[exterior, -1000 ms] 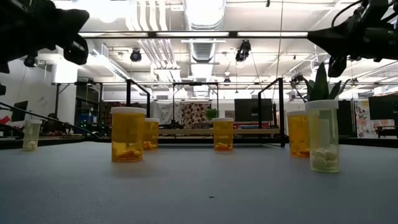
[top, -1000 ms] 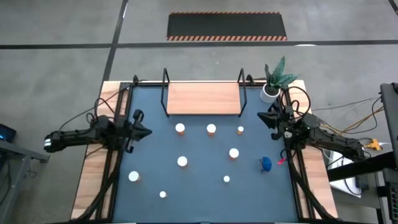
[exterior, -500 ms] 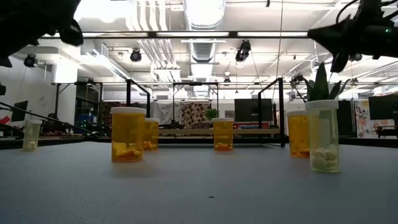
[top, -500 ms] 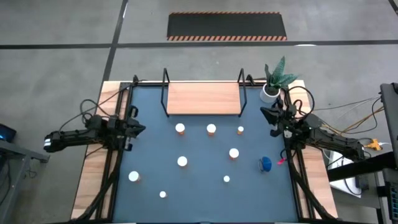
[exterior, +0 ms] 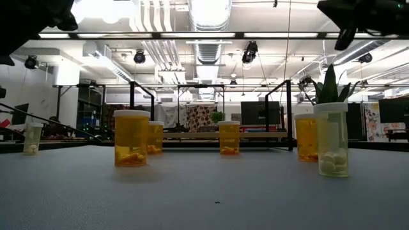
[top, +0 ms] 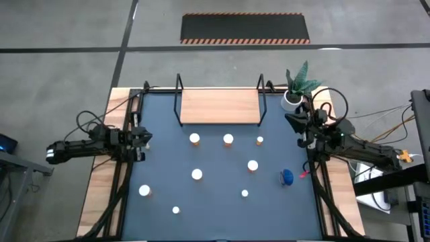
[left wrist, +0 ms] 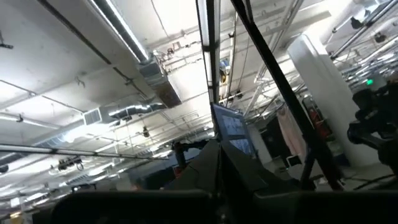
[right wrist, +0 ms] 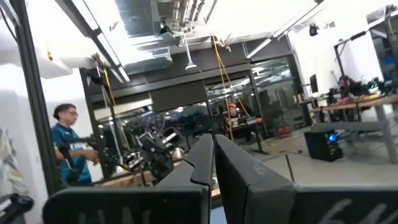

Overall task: Pick and place medicine bottles onto shelf by color
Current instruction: Put the orange pill bottle on the shelf

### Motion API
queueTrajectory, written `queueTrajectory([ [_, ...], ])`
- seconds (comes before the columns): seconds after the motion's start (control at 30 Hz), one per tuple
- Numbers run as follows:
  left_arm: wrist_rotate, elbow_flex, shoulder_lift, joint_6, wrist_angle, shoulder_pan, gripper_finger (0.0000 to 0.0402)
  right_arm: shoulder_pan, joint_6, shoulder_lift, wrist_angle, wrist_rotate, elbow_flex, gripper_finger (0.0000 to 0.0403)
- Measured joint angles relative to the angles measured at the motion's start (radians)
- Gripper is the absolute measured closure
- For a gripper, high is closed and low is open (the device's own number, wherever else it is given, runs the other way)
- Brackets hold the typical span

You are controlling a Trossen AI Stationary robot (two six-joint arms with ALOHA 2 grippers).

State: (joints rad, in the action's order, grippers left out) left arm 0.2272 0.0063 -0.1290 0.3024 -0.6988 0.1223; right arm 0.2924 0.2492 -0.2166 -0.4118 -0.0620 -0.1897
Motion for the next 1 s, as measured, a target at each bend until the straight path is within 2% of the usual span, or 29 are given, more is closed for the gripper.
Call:
queueTrajectory([
  [0.13, 0.0, 0.0, 0.0, -0.008, -0.073, 0.0, 0.0402, 0.0, -0.06, -0.115, 0.004, -0.044, -0.083, 0.0394],
  [0.3, 0.0, 0.0, 0.004, -0.008, -0.079, 0.0, 0.0402, -0.011, -0.132, -0.257, 0.005, -0.1, -0.184, 0.0394],
  [0.47, 0.0, 0.0, -0.025, -0.02, -0.078, 0.0, 0.0402, -0.064, -0.198, -0.389, 0.004, -0.103, -0.279, 0.0394],
  [0.73, 0.0, 0.0, -0.052, -0.135, -0.079, 0.0, 0.0402, -0.156, -0.33, -0.577, 0.018, -0.097, -0.406, 0.0394],
  [1.0, 0.001, 0.0, -0.055, -0.238, -0.078, 0.0, 0.0402, -0.189, -0.34, -0.739, 0.017, -0.096, -0.537, 0.0394],
])
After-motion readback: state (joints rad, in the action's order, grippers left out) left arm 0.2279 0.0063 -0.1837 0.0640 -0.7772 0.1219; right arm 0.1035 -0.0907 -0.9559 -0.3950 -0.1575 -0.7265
